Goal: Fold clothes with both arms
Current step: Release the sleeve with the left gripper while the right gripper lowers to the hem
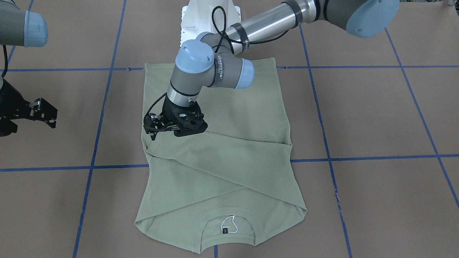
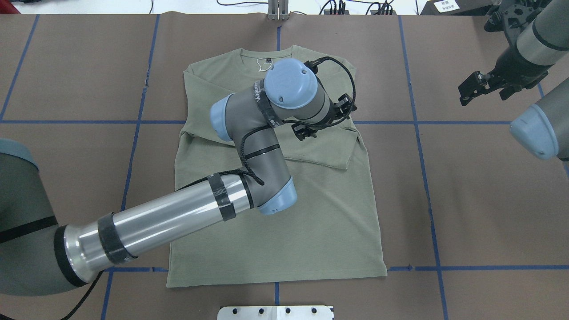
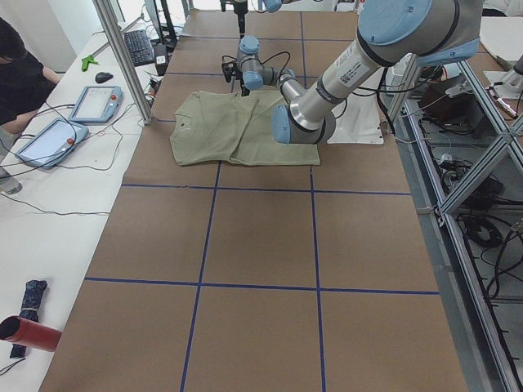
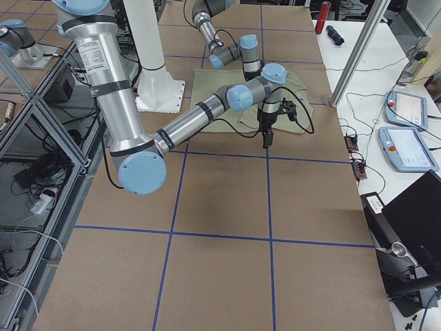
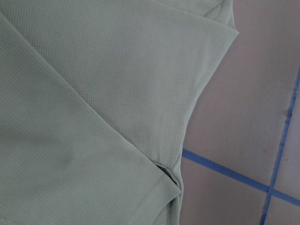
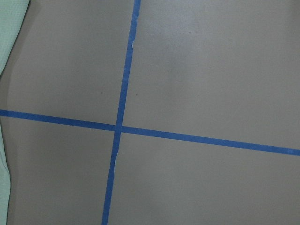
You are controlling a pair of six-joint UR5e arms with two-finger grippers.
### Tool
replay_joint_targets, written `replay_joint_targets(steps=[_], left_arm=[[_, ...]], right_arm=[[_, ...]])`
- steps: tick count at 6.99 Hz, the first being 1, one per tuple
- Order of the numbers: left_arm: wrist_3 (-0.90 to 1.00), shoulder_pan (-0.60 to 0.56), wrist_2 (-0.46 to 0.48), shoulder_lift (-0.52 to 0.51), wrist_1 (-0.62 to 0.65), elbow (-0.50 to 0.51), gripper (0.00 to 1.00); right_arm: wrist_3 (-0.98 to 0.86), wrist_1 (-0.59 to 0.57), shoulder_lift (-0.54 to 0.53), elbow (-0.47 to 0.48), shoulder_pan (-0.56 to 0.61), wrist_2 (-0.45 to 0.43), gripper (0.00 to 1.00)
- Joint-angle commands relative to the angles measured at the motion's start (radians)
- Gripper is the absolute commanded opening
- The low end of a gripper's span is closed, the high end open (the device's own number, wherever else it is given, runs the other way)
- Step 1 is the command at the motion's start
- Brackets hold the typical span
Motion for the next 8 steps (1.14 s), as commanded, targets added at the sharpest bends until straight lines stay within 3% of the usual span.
replay_joint_targets(steps=[1,3,4,6,7,8], left_arm=[[0.151,-0.011,-0.001,0.167,0.224,-0.269,0.99],[0.294,-0.026,-0.001,0.434,0.371,-0.637,0.99],[0.334,-0.031,-0.001,0.476,0.471,-0.743,0.99],[0.341,-0.03,0.007,0.573,0.562,-0.926,0.99],[0.341,-0.03,0.009,0.61,0.564,-0.98,0.99],[0.341,-0.028,0.01,0.613,0.576,-1.002,0.99]], right_arm=[[0.145,0.134,-0.028,0.015,-0.091,-0.011,1.0],[0.407,0.285,-0.075,0.061,-0.25,-0.101,1.0],[0.507,0.287,-0.121,0.119,-0.364,-0.172,1.0],[0.802,0.404,-0.207,0.169,-0.662,-0.412,1.0],[0.886,0.408,-0.208,0.192,-0.761,-0.491,1.0],[0.92,0.406,-0.22,0.213,-0.796,-0.495,1.0]])
